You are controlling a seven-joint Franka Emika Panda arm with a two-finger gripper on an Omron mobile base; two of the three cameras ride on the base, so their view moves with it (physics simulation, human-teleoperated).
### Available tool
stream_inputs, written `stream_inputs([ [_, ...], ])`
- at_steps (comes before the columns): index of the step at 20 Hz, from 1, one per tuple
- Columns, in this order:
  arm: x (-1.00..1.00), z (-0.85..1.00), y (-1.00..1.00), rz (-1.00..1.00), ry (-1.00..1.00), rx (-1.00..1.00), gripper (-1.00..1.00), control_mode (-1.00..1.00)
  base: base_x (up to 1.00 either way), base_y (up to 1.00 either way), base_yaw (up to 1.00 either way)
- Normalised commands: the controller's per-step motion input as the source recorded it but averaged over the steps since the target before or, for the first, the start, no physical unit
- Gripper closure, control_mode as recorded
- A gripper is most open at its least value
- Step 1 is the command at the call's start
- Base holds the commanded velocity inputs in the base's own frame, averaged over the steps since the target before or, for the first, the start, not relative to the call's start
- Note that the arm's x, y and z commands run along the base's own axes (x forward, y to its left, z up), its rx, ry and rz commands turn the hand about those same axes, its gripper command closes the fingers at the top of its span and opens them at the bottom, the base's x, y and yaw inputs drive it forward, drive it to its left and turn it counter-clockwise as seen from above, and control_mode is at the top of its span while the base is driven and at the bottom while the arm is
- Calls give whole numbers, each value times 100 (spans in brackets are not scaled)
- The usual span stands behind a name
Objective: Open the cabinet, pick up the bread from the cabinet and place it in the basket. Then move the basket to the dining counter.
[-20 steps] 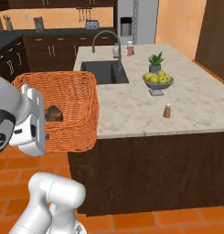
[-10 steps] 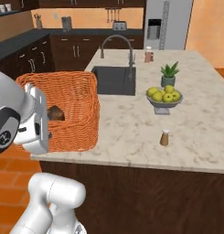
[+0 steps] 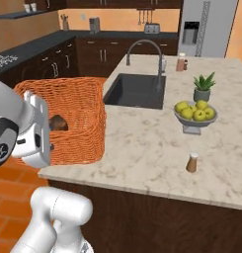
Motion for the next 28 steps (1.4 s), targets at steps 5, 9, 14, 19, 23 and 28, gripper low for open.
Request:
stream_inputs([
  [5,28,-1,-10,5,0,4,100,-100,41,-8,6],
  [9,95,-39,-28,7,5,4,100,-100,0,0,0],
  [14,100,-73,-22,3,0,3,100,-100,0,0,0],
  [19,100,-75,-38,-4,0,0,100,-100,0,0,0],
  [23,83,-51,-15,-10,1,0,100,-100,0,0,0],
  [28,55,-50,-18,-1,5,0,100,-100,0,0,0],
])
